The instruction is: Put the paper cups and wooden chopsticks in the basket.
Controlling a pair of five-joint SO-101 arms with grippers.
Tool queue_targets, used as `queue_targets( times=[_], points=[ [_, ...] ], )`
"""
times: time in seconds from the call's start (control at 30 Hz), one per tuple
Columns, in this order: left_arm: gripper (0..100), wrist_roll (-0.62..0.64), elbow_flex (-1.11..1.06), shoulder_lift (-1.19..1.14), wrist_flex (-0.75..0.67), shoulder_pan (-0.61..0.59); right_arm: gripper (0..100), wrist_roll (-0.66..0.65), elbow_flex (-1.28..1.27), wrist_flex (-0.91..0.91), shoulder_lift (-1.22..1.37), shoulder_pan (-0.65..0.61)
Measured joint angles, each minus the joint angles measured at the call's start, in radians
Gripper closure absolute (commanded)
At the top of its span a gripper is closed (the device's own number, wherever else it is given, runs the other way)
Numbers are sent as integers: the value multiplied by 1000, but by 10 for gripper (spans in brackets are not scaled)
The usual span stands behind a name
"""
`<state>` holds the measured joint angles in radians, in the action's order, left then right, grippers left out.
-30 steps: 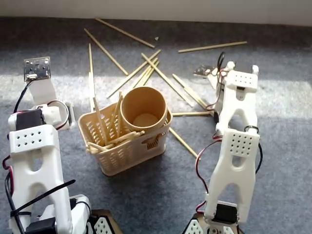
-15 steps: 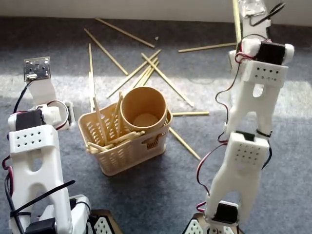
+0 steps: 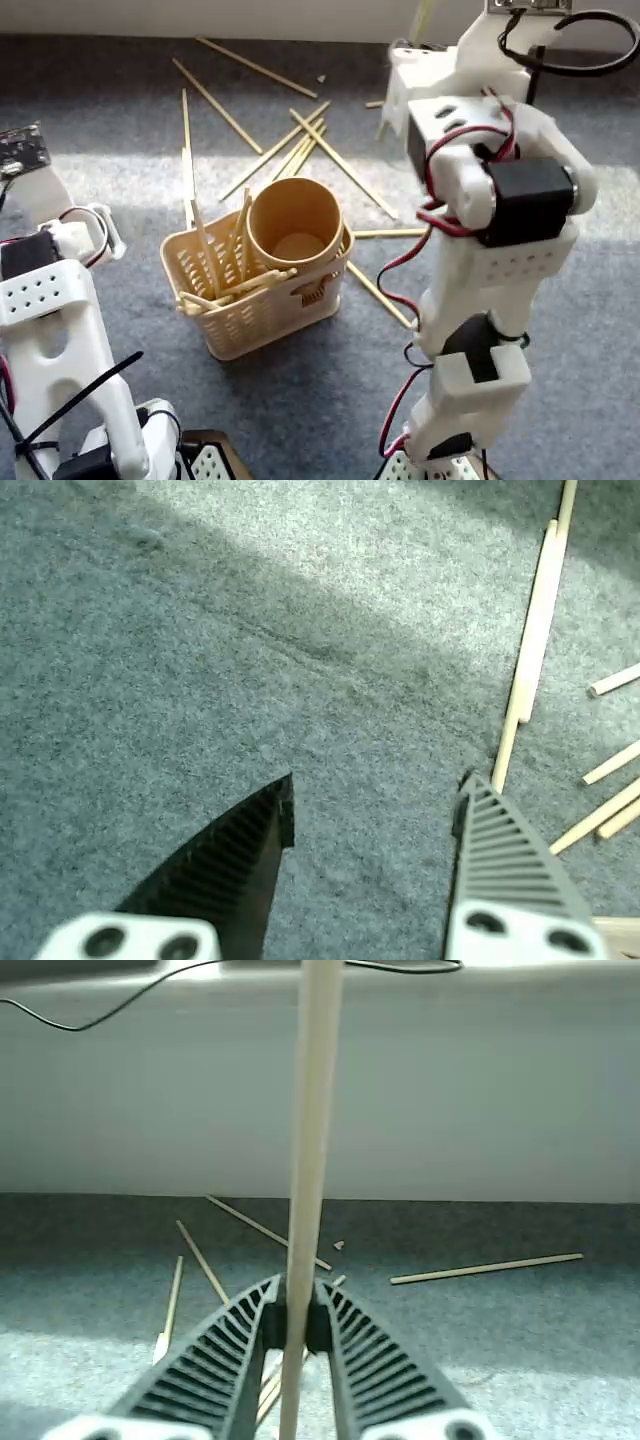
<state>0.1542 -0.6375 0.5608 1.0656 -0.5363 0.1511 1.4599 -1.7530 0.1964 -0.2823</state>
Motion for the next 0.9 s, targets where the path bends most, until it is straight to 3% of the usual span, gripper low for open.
queue_targets(
  times=[0.23, 0.57, 0.9],
  points=[
    [726, 9, 12, 0, -23, -117, 993, 61, 11, 0, -64, -229],
    [726, 8, 12, 0, -23, -124, 993, 143, -130, 0, -74, -443],
    [726, 8, 12, 0, -23, -123, 993, 147, -443, 49, -72, -474]
  ],
)
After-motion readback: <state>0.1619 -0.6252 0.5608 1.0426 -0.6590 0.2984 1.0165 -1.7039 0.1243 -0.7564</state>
